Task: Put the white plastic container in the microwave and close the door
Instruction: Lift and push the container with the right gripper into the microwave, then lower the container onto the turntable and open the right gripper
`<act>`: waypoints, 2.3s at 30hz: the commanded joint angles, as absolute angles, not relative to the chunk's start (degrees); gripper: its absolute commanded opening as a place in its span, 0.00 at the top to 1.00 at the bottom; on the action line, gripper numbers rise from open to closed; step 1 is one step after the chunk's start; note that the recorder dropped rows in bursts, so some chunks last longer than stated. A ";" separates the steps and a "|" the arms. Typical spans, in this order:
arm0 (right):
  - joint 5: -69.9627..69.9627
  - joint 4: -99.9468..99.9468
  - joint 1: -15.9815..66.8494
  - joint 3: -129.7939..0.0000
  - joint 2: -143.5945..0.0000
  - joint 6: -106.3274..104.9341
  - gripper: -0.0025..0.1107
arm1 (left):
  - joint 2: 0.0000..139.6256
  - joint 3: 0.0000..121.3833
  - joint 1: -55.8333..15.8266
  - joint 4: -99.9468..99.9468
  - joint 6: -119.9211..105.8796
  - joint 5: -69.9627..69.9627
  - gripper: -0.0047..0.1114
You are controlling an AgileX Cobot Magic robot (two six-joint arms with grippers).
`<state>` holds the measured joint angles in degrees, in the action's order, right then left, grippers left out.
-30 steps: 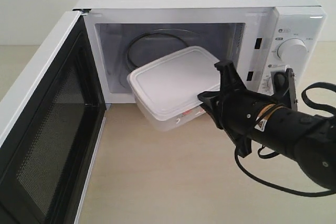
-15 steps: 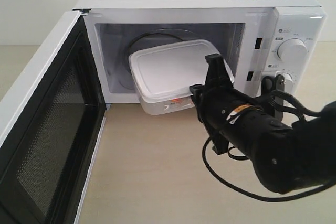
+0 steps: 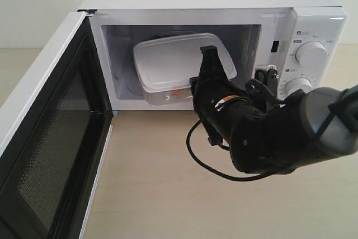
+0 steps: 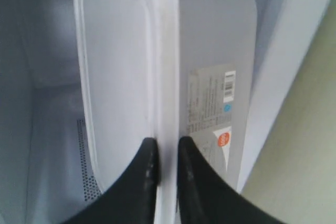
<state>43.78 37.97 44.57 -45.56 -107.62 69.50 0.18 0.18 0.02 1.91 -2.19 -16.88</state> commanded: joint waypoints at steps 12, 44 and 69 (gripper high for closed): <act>44.99 45.94 44.57 -54.56 -109.22 55.29 0.98 | 0.00 0.00 0.33 2.19 -1.97 -16.97 0.92; 44.70 48.69 43.70 -56.86 -112.70 53.01 0.81 | 0.00 0.00 0.33 2.19 -1.97 -16.97 0.92; 44.72 45.40 43.31 -56.86 -112.61 55.35 0.53 | 0.00 0.00 0.33 2.19 -1.97 -16.97 0.92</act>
<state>44.71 46.65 43.31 -56.56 -113.05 55.31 0.18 0.18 0.02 1.91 -2.19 -16.88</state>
